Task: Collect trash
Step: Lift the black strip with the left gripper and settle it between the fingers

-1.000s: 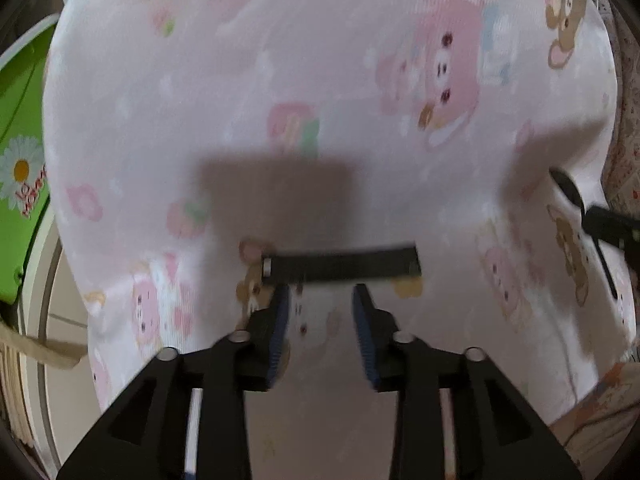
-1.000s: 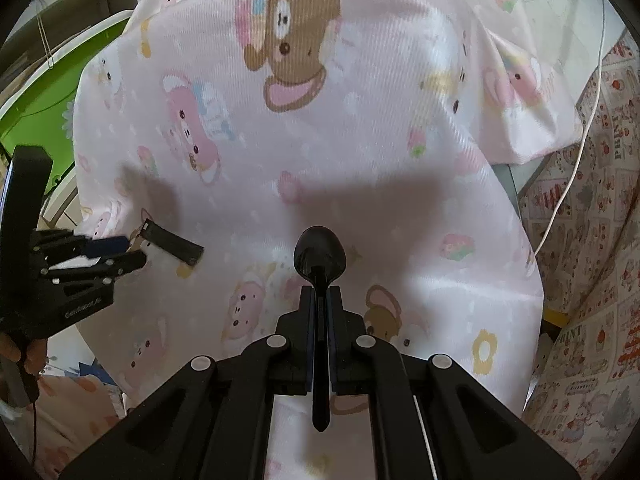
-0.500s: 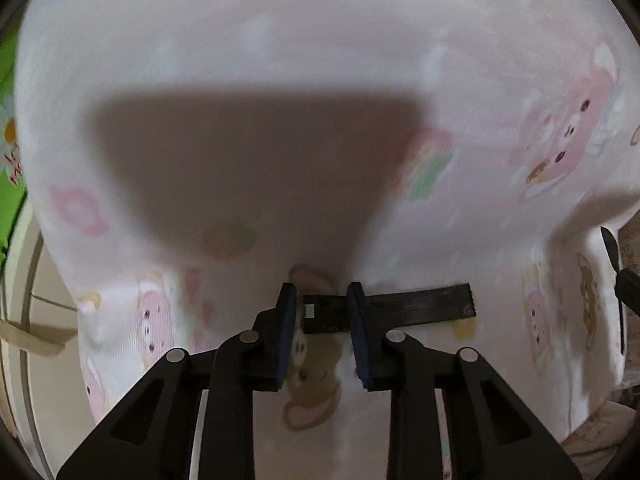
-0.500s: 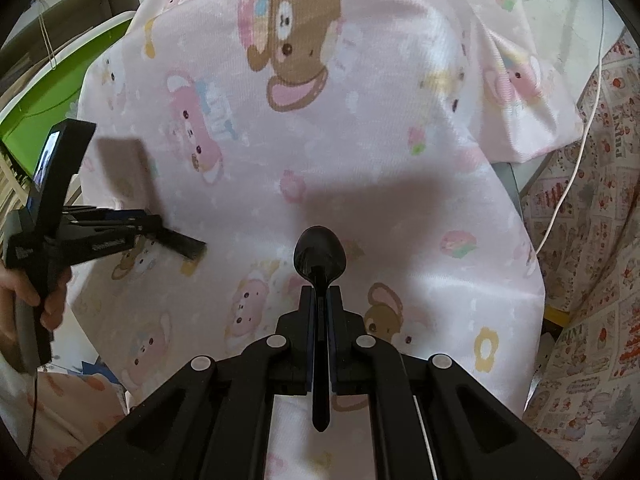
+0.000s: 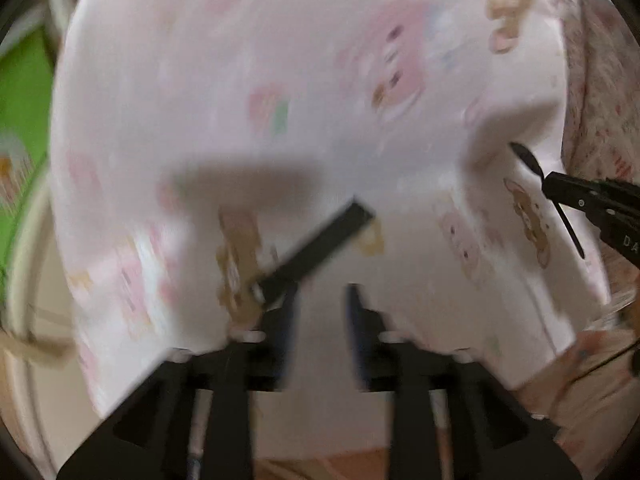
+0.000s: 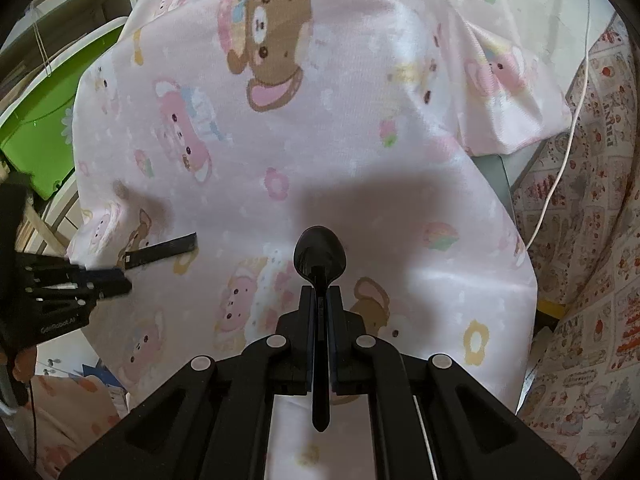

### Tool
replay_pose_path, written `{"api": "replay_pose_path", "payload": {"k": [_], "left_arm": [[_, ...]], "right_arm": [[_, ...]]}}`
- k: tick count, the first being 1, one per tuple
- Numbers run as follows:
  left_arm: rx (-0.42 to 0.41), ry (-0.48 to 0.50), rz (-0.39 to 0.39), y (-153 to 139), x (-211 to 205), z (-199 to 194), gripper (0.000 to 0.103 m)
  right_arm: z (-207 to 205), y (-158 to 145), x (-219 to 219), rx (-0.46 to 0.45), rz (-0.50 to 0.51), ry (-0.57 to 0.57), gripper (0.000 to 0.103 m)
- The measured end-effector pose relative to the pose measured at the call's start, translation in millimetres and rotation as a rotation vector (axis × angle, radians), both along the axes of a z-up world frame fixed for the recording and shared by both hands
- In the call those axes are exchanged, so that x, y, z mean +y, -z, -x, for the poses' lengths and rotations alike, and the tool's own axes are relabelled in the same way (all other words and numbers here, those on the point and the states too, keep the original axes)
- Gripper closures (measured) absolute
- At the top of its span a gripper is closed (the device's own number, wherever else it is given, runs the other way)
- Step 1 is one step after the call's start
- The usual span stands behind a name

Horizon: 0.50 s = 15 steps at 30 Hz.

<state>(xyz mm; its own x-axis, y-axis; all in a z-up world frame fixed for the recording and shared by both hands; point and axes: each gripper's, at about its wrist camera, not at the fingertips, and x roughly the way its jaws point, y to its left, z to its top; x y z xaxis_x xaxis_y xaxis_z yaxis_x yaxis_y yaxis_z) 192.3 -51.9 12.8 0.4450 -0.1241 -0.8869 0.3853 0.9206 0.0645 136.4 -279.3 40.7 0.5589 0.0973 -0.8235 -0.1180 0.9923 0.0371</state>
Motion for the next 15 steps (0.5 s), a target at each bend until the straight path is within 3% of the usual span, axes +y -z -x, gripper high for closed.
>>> {"api": "replay_pose_path", "payload": {"k": [1, 2, 4, 6, 7, 10, 13, 15], "left_arm": [[-0.023, 0.009, -0.031, -1, -4, -3, 0.026], [-0.028, 0.016, -0.055, 1, -7, -7, 0.023], [0.007, 0.024, -0.114, 14, -11, -18, 0.026], [-0.015, 0.016, -0.165, 23, -16, -23, 0.032], [-0.035, 0.023, -0.169, 27, -38, -21, 0.032], [-0.049, 0.048, -0.126, 25, -50, -28, 0.029], [0.007, 0.02, -0.103, 28, -45, -42, 0.03], [0.053, 0.002, -0.017, 24, -33, -51, 0.031]], "right_arm": [[0, -1, 4, 0.001, -0.001, -0.003, 0.097], [-1, -1, 6, 0.003, -0.002, -0.005, 0.097], [-1, 0, 10, 0.005, -0.001, -0.011, 0.097], [-1, 1, 14, 0.007, 0.0, -0.02, 0.097], [-1, 1, 15, 0.009, 0.002, -0.022, 0.097], [-2, 3, 17, 0.016, -0.002, -0.03, 0.097], [-3, 4, 17, 0.018, -0.003, -0.032, 0.097], [-3, 3, 15, 0.019, -0.009, -0.028, 0.097]]}}
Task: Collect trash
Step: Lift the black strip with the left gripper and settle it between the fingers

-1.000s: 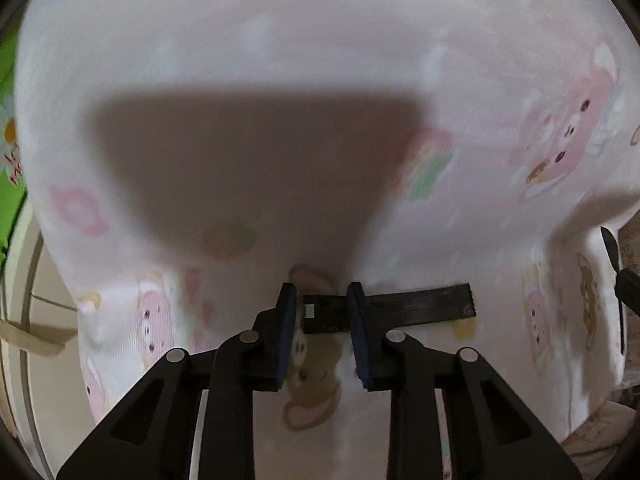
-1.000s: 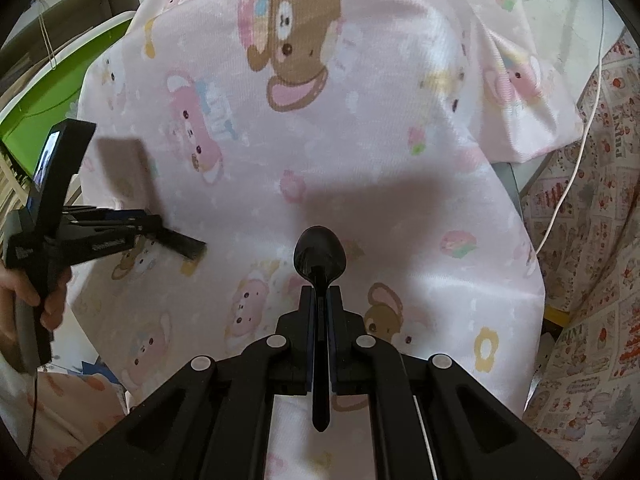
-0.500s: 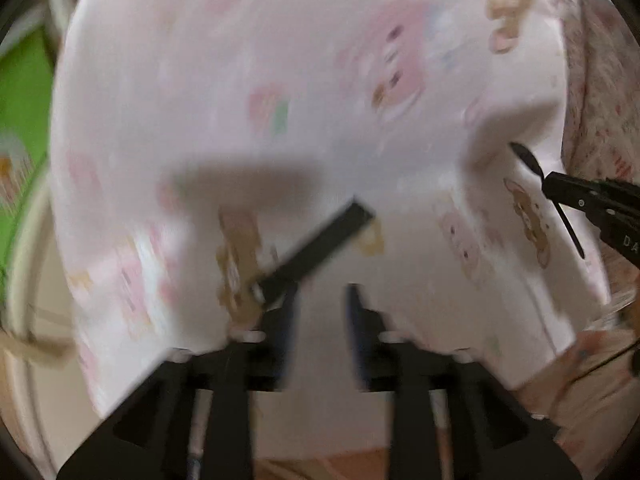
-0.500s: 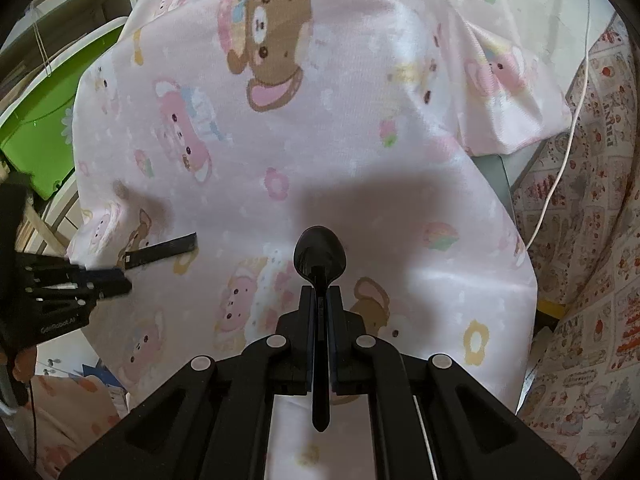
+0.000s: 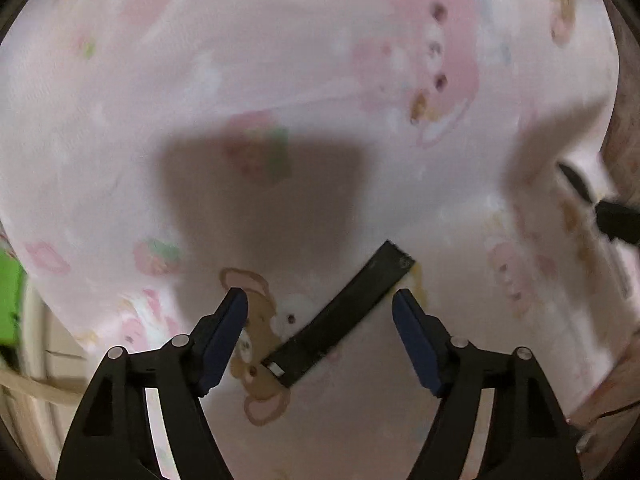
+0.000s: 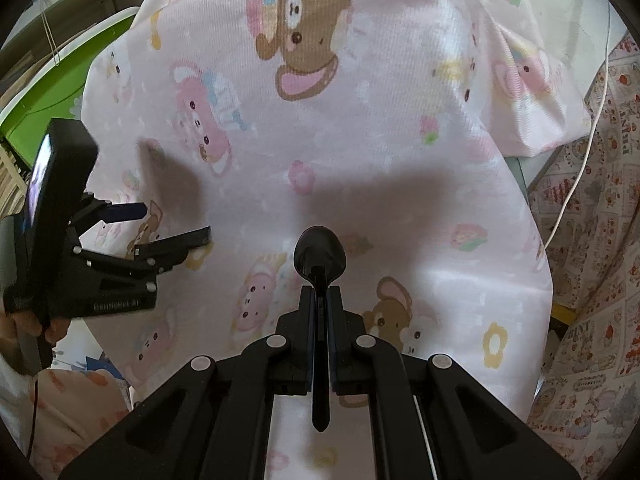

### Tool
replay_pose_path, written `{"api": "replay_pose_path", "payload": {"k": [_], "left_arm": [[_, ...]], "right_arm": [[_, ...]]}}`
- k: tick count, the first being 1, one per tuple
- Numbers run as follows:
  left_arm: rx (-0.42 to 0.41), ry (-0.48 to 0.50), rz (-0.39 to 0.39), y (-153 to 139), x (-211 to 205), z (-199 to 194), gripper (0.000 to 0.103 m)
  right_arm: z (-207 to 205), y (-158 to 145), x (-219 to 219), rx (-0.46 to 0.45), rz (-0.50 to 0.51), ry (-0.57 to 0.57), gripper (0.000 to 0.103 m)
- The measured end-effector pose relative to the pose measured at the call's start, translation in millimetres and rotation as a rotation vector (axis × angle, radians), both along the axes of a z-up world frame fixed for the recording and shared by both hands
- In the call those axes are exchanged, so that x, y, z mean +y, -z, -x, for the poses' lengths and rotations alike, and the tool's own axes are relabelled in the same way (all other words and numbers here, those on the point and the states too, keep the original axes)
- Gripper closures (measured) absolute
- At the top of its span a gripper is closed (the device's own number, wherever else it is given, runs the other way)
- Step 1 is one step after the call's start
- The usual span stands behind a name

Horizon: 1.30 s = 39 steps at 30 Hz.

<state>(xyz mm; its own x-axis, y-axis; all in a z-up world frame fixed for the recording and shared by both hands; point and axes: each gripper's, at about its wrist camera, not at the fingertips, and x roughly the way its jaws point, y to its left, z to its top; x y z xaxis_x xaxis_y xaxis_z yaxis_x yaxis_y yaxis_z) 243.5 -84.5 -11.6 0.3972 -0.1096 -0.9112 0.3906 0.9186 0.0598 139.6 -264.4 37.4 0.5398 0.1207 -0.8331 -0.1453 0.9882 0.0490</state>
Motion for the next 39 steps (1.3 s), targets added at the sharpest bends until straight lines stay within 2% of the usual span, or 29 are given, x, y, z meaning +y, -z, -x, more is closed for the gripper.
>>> {"api": "replay_pose_path", "payload": {"k": [1, 4, 6, 7, 11, 12, 14, 15, 17, 19, 25, 28, 29, 30, 31, 33, 39], "left_arm": [[0.009, -0.001, 0.02, -3, 0, 3, 0.031], [0.002, -0.009, -0.019, 0, 1, 4, 0.036], [0.043, 0.009, -0.008, 9, 1, 3, 0.036], [0.05, 0.01, -0.001, 18, -10, 15, 0.035], [0.068, -0.003, 0.038, 18, 1, 17, 0.039], [0.067, -0.001, 0.038, 19, 11, 6, 0.044], [0.057, 0.013, 0.037, 16, 12, 7, 0.073], [0.057, 0.009, 0.039, 24, 17, 24, 0.081], [0.05, 0.004, 0.052, 22, 16, 30, 0.09], [0.031, 0.006, 0.04, 20, 20, 32, 0.103], [0.044, -0.012, 0.067, 19, 29, 52, 0.103], [0.005, 0.009, 0.068, 20, 38, 65, 0.103], [-0.016, 0.024, 0.068, 9, 30, 70, 0.102], [-0.04, 0.036, 0.066, -2, 20, 68, 0.097], [-0.052, 0.049, 0.062, -3, 17, 69, 0.078], [-0.067, 0.071, 0.059, 0, 13, 70, 0.053], [-0.025, 0.055, 0.048, 28, 10, 56, 0.055]], "right_arm": [[0, 0, -1, 0.0, -0.002, 0.001, 0.097], [0, -1, -3, -0.002, 0.0, 0.0, 0.097], [0, -2, -5, 0.0, -0.004, 0.007, 0.097], [0, -2, -5, 0.001, -0.008, 0.009, 0.097], [2, -3, -5, -0.006, -0.006, 0.012, 0.097], [4, -3, -6, -0.007, -0.008, 0.014, 0.097], [5, -4, -8, -0.008, -0.009, 0.018, 0.097], [5, -6, -10, -0.008, -0.008, 0.022, 0.097], [5, -6, -12, -0.008, -0.006, 0.029, 0.097], [5, -6, -15, -0.009, -0.004, 0.032, 0.097], [7, -7, -14, -0.014, -0.002, 0.032, 0.097], [6, -7, -13, -0.015, -0.006, 0.03, 0.097], [7, -7, -12, -0.016, -0.006, 0.028, 0.097], [6, -6, -11, -0.016, -0.006, 0.026, 0.097], [6, -6, -10, -0.016, -0.006, 0.025, 0.097], [6, -6, -8, -0.014, -0.006, 0.024, 0.097], [4, -4, -3, -0.009, -0.002, 0.015, 0.097]]}}
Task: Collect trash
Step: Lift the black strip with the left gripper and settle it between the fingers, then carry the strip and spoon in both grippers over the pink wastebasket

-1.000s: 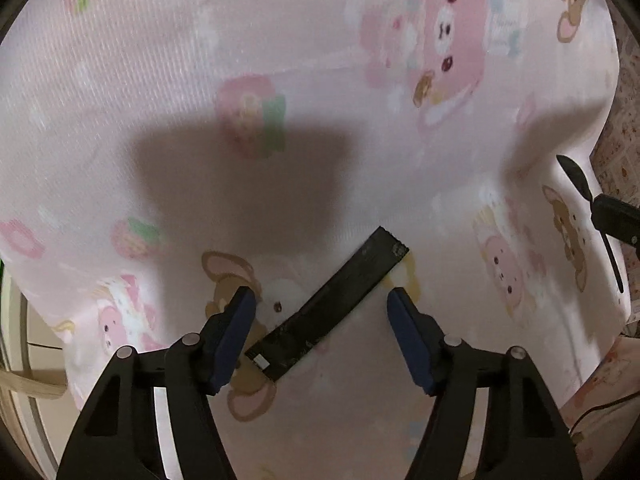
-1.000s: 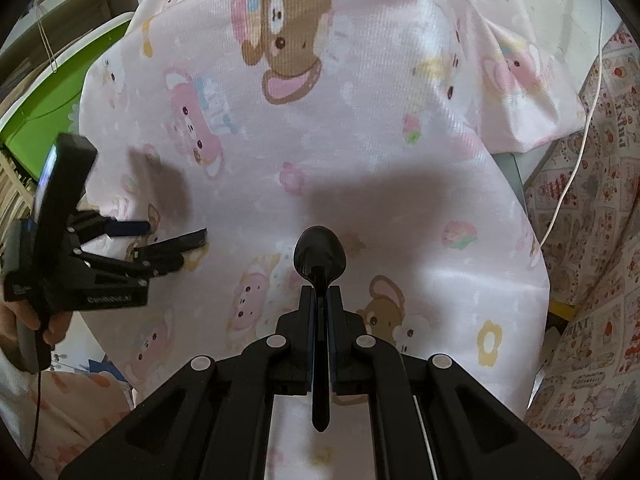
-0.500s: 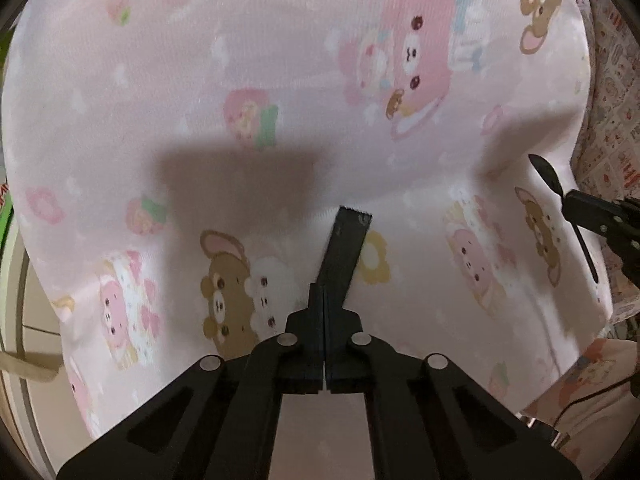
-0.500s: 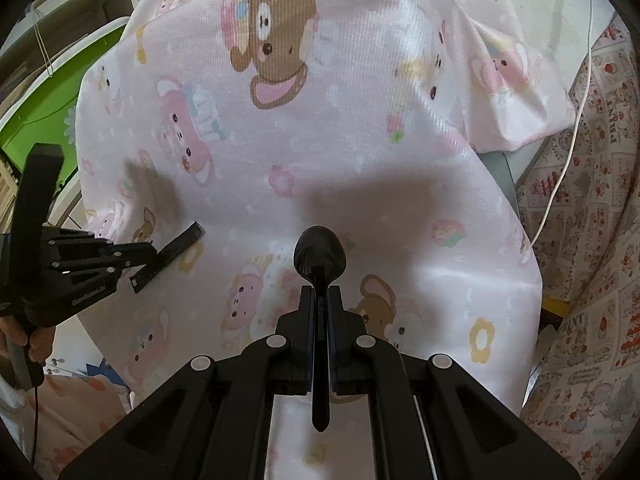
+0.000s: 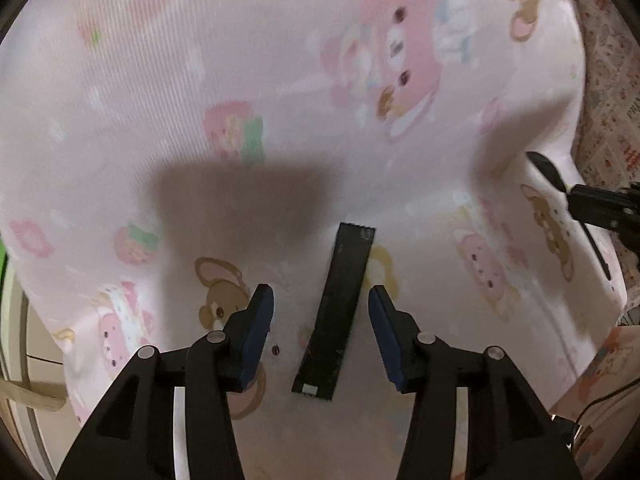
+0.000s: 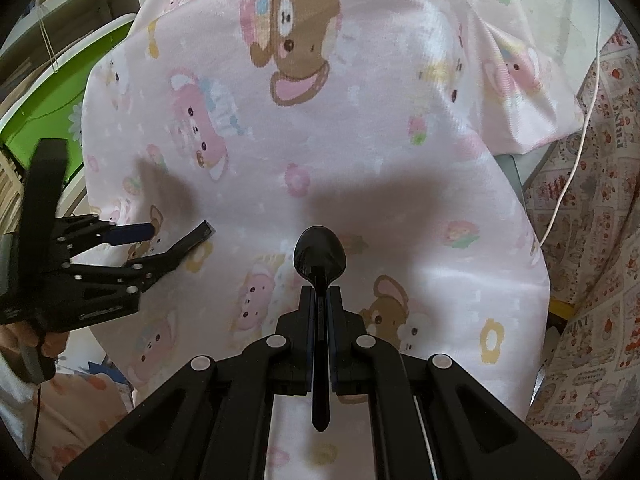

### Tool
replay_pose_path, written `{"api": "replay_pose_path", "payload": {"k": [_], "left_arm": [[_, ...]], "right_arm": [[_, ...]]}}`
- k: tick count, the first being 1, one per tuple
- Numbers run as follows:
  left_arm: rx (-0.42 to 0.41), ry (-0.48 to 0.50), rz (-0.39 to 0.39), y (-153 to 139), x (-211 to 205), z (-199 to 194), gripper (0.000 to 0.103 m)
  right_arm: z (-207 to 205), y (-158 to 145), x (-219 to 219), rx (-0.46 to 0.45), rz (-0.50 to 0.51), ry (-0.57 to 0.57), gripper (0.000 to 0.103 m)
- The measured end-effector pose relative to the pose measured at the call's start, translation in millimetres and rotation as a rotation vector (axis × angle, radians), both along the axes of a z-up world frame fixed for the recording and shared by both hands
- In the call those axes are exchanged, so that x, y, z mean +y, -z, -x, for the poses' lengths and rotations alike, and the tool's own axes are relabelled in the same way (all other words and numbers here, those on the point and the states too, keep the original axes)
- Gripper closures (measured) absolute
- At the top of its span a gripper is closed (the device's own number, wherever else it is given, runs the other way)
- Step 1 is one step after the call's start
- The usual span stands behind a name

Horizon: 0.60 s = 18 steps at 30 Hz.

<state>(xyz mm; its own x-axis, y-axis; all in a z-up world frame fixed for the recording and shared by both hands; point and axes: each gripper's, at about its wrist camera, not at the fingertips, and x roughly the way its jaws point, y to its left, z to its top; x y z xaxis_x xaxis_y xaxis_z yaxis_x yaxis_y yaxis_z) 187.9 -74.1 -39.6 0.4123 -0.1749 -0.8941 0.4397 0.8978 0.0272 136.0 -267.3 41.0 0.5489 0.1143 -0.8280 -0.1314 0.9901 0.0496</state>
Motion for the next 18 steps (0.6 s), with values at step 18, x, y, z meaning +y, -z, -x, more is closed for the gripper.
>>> {"api": "replay_pose_path", "payload": {"k": [18], "left_arm": [[0.033, -0.084, 0.093, -4, 8, 17, 0.091]], "right_arm": [[8, -15, -4, -0.037, -0.067, 0.016, 0.097]]}}
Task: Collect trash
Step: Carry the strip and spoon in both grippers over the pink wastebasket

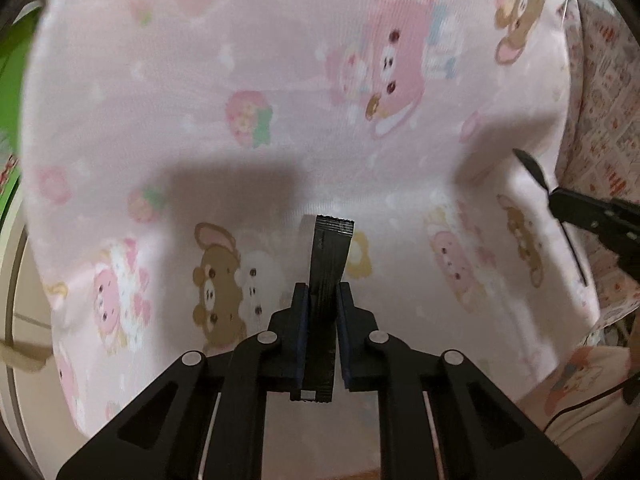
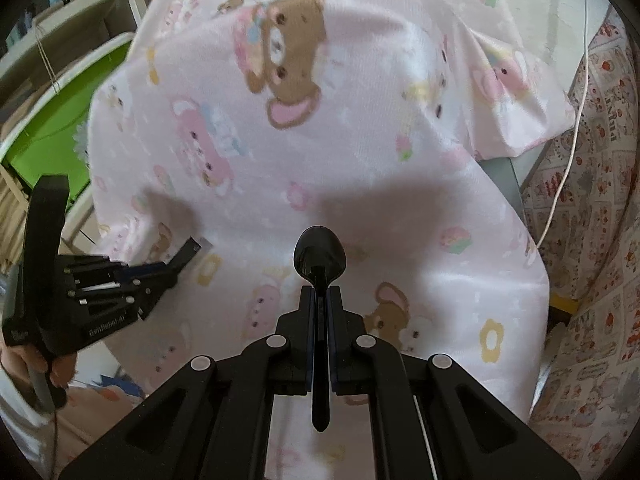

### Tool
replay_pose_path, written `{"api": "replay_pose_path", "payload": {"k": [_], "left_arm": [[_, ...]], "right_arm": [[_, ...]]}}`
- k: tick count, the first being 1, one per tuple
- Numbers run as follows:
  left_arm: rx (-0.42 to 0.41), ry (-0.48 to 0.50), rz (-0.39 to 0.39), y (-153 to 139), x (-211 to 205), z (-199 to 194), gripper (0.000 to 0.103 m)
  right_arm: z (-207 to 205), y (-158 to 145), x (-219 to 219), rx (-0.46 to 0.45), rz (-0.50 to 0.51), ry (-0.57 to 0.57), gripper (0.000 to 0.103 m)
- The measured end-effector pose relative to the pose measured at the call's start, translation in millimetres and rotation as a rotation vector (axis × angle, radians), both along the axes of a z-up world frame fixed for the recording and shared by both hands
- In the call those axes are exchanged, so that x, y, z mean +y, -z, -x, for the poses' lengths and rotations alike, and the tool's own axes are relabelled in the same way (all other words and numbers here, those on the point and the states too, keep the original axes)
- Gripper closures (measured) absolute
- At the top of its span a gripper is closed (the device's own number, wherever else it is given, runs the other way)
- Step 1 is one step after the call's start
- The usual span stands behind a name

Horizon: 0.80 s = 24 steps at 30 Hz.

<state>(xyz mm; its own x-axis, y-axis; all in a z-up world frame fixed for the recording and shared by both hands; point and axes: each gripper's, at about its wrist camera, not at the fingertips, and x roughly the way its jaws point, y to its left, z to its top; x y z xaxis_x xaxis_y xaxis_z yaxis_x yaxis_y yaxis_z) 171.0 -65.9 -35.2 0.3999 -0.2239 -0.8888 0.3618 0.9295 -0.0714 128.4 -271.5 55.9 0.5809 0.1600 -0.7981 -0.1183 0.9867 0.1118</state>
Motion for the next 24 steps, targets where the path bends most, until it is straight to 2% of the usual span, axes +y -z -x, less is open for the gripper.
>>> {"api": "replay_pose_path", "payload": {"k": [6, 8, 15, 21, 24], "left_arm": [[-0.048, -0.053, 0.004, -20, 0, 40, 0.091], [-0.052, -0.066, 0.009, -36, -9, 50, 0.091], [0.0, -0.127, 0.028, -53, 7, 89, 0.09], [0.024, -0.155, 0.042, -48, 21, 123, 0.09], [0.041, -0.161, 0.051, -36, 27, 130, 0.09]], "right_arm": [[18, -2, 16, 0.001, -0.037, -0.051, 0.097], [28, -3, 24, 0.007, -0.055, -0.067, 0.097], [71, -1, 59, 0.032, -0.088, -0.122, 0.097], [113, 14, 84, 0.077, -0.102, -0.154, 0.097], [132, 26, 92, 0.103, -0.097, -0.172, 0.097]]}}
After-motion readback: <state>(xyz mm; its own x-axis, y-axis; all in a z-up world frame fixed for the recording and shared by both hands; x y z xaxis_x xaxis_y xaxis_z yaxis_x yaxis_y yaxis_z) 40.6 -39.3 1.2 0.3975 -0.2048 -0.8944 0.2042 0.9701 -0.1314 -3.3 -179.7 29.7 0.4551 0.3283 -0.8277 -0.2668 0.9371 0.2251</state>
